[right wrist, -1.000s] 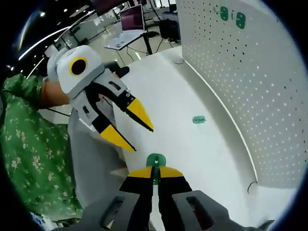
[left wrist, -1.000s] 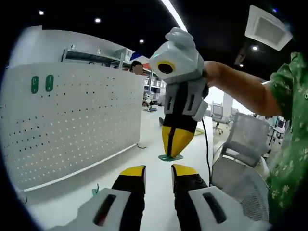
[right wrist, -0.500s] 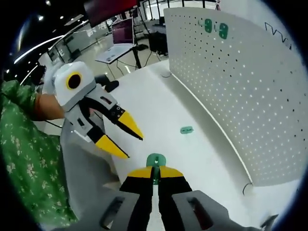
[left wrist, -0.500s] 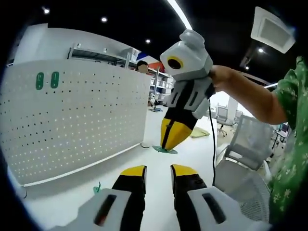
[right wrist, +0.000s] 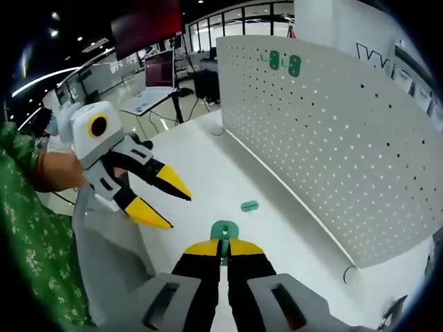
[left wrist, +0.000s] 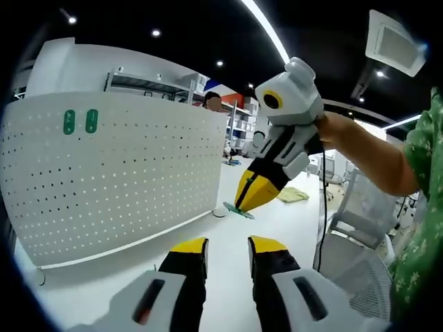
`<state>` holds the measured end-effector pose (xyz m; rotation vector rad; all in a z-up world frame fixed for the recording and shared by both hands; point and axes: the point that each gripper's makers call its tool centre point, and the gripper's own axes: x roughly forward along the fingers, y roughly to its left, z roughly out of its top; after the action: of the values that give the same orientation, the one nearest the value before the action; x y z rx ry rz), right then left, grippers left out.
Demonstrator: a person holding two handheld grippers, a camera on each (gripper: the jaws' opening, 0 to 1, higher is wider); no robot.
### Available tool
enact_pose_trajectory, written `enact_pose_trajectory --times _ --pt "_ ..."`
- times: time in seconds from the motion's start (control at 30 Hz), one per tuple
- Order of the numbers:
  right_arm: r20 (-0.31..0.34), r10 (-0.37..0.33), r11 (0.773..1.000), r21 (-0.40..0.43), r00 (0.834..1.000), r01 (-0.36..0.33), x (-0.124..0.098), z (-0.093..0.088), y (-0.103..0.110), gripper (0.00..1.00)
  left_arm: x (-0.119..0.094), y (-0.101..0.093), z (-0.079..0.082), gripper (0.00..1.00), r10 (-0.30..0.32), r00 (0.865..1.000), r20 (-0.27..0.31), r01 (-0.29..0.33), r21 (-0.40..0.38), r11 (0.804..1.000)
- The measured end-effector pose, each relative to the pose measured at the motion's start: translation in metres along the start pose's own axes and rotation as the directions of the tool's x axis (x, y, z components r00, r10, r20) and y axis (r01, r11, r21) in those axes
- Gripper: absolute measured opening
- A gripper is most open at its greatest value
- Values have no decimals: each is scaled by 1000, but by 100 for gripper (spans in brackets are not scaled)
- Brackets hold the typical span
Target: Insert the hook assembly into the mounting plate slot until the hook locks in place.
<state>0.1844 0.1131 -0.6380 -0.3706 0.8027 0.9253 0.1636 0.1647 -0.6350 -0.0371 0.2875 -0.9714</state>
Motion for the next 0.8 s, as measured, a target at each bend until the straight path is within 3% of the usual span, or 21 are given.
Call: enact_pose_trajectory --times 0.37,0.6,0.8 --pt "100 -85 996 34 991 82 -6 13 -10 1 -11 -1 13 48 9 999 37 -9 14 1000" --pt "167 -134 990 70 977 123 -11 22 -16 1 -17 4 25 70 43 996 82 -41 -26 999" --pt "212 -173 983 100 962 155 -16 27 -20 1 -20 1 33 85 41 993 111 -34 -69 997"
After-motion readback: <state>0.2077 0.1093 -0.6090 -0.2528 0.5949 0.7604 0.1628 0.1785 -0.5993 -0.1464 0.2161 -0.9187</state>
